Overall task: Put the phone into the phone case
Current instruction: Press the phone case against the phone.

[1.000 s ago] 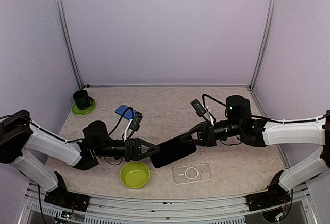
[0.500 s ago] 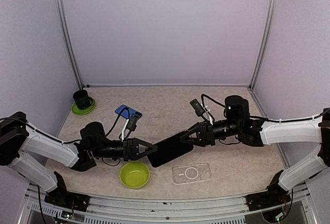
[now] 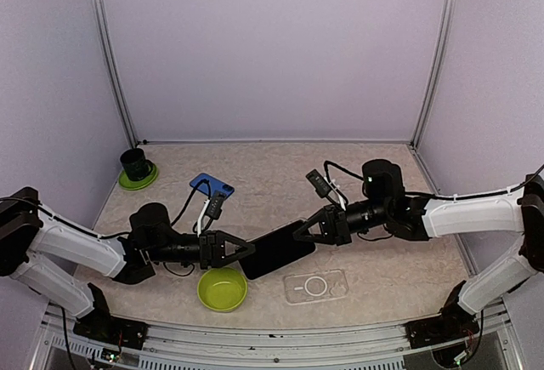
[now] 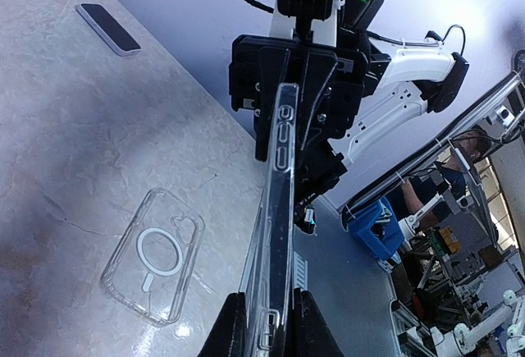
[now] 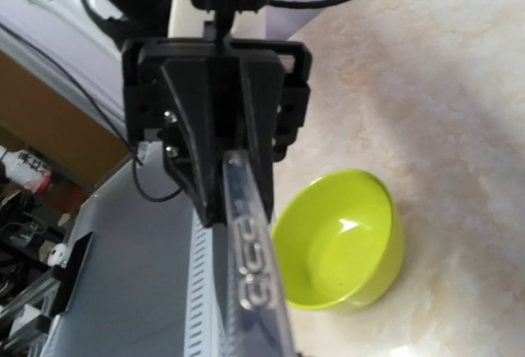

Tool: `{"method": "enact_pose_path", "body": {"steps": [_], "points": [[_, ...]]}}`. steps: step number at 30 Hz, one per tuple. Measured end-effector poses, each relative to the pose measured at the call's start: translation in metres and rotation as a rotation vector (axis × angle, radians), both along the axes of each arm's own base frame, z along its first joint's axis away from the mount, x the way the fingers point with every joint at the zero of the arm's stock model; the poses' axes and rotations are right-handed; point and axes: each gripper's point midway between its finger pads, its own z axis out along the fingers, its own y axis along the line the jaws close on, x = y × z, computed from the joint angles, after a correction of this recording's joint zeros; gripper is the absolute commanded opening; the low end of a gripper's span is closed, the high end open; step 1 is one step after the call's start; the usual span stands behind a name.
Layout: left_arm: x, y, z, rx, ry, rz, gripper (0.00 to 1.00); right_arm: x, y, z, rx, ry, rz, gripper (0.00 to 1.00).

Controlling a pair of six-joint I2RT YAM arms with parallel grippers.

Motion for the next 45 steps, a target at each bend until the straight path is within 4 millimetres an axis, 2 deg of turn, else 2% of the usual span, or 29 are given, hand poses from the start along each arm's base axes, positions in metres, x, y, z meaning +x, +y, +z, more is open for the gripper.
{"method": "enact_pose_path", "body": {"steps": [6, 12, 18, 30, 42, 45], "points": [[0.001, 0.001, 0.000, 0.001, -0.006, 0.003, 0.33, -0.002, 0.001, 0.004, 0.010, -0.015, 0.008, 0.00], [0.014, 0.004, -0.002, 0.005, 0.029, 0.073, 0.43, 0.001, 0.002, 0.005, 0.006, -0.054, -0.024, 0.00], [0.017, 0.004, -0.002, 0.001, 0.039, 0.089, 0.50, 0.003, -0.001, -0.001, -0.008, -0.047, -0.043, 0.00], [0.017, 0.001, -0.005, 0.001, 0.054, 0.089, 0.50, 0.003, -0.006, -0.007, -0.019, -0.036, -0.066, 0.00], [0.017, -0.004, -0.015, 0.019, 0.082, 0.095, 0.40, 0.004, -0.009, -0.011, -0.020, -0.016, -0.075, 0.00], [0.017, -0.005, -0.016, 0.020, 0.085, 0.095, 0.35, 0.004, -0.010, -0.012, -0.020, -0.015, -0.077, 0.00]]}}
